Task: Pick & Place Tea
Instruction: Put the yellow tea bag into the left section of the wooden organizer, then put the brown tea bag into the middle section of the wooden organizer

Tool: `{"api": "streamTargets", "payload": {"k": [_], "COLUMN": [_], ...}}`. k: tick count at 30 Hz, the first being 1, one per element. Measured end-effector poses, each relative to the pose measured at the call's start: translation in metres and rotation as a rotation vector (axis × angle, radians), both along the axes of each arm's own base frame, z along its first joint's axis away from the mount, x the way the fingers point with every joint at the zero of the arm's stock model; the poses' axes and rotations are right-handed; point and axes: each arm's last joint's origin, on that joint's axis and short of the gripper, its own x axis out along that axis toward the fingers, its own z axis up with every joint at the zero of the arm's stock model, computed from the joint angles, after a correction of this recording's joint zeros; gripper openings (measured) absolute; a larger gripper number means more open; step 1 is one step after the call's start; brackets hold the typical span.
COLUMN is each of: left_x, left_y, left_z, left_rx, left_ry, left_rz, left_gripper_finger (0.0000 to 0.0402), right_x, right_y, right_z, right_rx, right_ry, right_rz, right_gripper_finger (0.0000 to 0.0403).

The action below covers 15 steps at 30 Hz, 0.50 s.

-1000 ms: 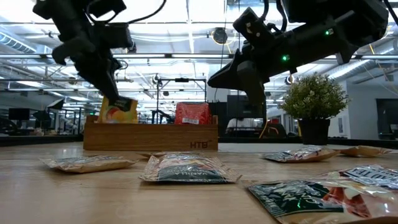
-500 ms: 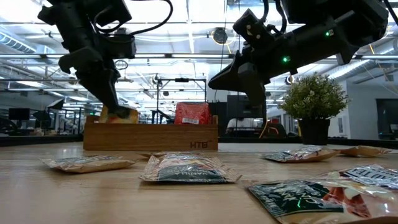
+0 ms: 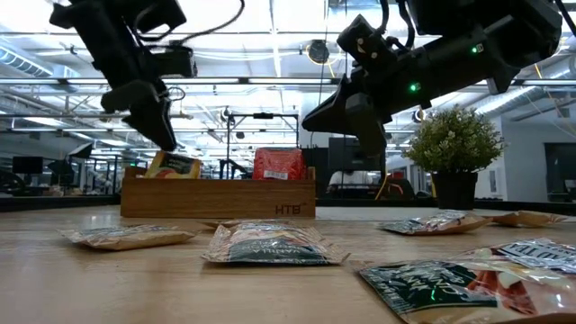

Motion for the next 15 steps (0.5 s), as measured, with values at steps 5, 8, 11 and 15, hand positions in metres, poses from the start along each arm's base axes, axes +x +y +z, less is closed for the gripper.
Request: {"api": "streamTargets", "payload": {"k": [5, 8, 11, 15], "left_x": [-0.008, -0.012, -0.016, -0.031], "left_y": [0.003, 0.003, 0.002, -0.001], "left_z": [0.015, 0.029, 0.049, 0.078], "left_rx": [0.088, 0.078, 0.043, 0.025], "left_ry": [-0.081, -0.179, -0.353, -0.562], "left_rz": [0.064, 0.071, 0.078, 0.052], "left_gripper_finger": [0.0131, 0.0132, 0.0132, 0.0132], "right_x": [0.0, 0.0, 0.0, -0.001], "right_y": [0.0, 0.0, 0.0, 0.0], "right_z": [0.0, -0.001, -0.001, -0.001], "right_rx": [0.0, -0.002, -0.002, -0.009], "right_ry": [0.0, 0.006, 0.007, 0.017], "right_rz": [0.0, -0.001, -0.001, -0.002], "right_gripper_finger": [0.0034, 0.0034, 0.0034, 0.0034]}}
